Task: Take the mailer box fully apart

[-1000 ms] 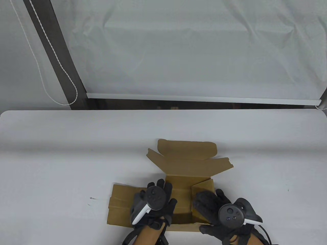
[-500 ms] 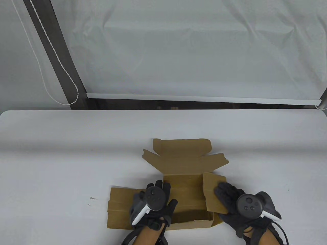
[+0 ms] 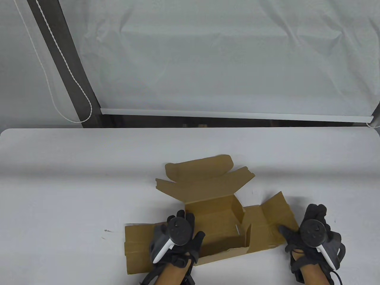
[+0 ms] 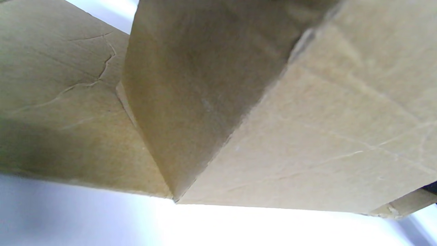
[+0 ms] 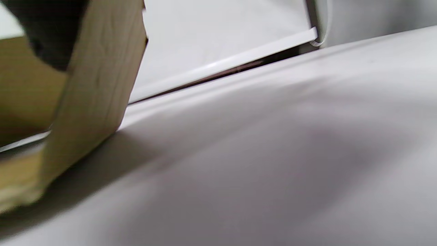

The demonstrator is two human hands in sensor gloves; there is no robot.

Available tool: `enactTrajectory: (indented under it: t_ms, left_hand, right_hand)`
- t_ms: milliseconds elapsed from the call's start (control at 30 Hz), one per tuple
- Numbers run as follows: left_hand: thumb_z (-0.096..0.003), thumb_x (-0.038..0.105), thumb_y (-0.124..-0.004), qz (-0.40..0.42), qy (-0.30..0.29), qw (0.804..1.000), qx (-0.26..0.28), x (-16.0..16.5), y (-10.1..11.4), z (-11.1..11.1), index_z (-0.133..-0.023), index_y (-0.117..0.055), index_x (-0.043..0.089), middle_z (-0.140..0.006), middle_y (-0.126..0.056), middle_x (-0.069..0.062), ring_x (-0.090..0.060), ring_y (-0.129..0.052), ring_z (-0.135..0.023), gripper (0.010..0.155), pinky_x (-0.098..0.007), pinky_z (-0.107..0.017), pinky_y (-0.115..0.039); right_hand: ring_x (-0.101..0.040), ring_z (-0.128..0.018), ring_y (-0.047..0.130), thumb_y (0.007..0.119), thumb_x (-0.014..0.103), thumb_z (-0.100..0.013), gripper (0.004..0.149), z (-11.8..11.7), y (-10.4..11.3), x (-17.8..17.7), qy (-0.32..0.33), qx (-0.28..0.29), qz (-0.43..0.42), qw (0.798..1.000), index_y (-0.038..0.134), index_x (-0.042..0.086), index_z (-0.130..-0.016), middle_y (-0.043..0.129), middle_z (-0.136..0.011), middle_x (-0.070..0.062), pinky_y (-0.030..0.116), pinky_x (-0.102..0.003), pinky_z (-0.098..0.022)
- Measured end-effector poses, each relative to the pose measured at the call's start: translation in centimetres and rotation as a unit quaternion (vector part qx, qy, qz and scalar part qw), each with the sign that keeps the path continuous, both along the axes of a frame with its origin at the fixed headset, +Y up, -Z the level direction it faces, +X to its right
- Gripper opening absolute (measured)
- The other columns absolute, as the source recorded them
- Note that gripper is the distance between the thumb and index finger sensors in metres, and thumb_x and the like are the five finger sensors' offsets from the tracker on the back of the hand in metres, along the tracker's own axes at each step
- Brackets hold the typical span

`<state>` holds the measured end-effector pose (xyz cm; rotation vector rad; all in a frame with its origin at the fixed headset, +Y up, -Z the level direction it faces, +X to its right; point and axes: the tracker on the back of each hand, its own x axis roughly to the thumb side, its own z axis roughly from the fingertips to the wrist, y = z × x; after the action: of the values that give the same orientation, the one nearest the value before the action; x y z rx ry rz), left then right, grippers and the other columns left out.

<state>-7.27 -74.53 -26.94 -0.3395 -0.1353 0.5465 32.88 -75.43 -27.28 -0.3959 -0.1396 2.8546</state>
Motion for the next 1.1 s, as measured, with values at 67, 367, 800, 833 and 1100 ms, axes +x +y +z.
enactTrajectory:
  t_ms: [67,367,800,833,1100]
  left_hand:
    - [-0.0559,0.052,-0.066,-0.007,-0.005,1.0,-0.004,0.1,0.0,0.0,-0.114,-0.034,0.017,-0.12,-0.02,-0.017,-0.051,-0.021,-0.106,0.074,-0.071,-0.067,-0.018]
    - [-0.0562,0.052,-0.065,0.006,-0.011,1.0,-0.011,-0.1,-0.1,-0.1,-0.114,-0.033,0.017,-0.12,-0.019,-0.016,-0.051,-0.02,-0.106,0.074,-0.07,-0.067,-0.018]
    - [-0.0573,0.052,-0.057,0.073,-0.04,0.996,-0.03,-0.7,-0.4,-0.4,-0.114,-0.035,0.02,-0.121,-0.02,-0.017,-0.051,-0.027,-0.106,0.069,-0.07,-0.067,-0.024]
    - [-0.0576,0.05,-0.057,0.1,-0.035,0.994,-0.031,-1.0,-0.5,-0.4,-0.114,-0.038,0.02,-0.121,-0.023,-0.017,-0.051,-0.028,-0.106,0.067,-0.07,-0.067,-0.024]
    - [-0.0569,0.042,-0.063,0.22,0.077,0.972,0.027,-5.0,-0.8,-1.5,-0.112,-0.055,0.015,-0.121,-0.022,-0.018,-0.048,-0.012,-0.107,0.062,-0.07,-0.068,-0.008]
  right_hand:
    - [-0.048,-0.106,0.031,0.085,0.064,-0.045,0.12,0.1,-0.1,0.1,-0.001,-0.011,0.019,1.0,-0.001,0.005,-0.104,-0.01,-0.105,-0.032,0.036,-0.069,-0.074]
    - [-0.049,-0.106,0.034,0.086,0.06,-0.046,0.117,-0.4,-1.7,1.9,-0.007,-0.157,0.028,0.987,0.002,0.005,-0.105,-0.006,-0.106,-0.033,0.036,-0.071,-0.074]
    - [-0.05,-0.108,0.044,0.08,0.052,-0.052,0.075,3.3,3.1,-14.4,0.516,-0.062,-0.001,0.854,0.054,0.015,-0.111,0.036,-0.122,-0.022,0.021,-0.071,-0.078]
    - [-0.051,-0.105,0.054,0.08,0.048,-0.052,0.065,3.1,1.9,-15.2,0.524,-0.102,0.06,0.843,0.063,0.014,-0.105,0.052,-0.118,-0.021,0.026,-0.072,-0.077]
    - [-0.048,-0.085,0.08,0.082,0.034,-0.05,0.037,3.3,2.5,-15.3,0.54,-0.106,0.055,0.833,0.082,0.017,-0.083,0.09,-0.09,-0.019,0.039,-0.071,-0.074]
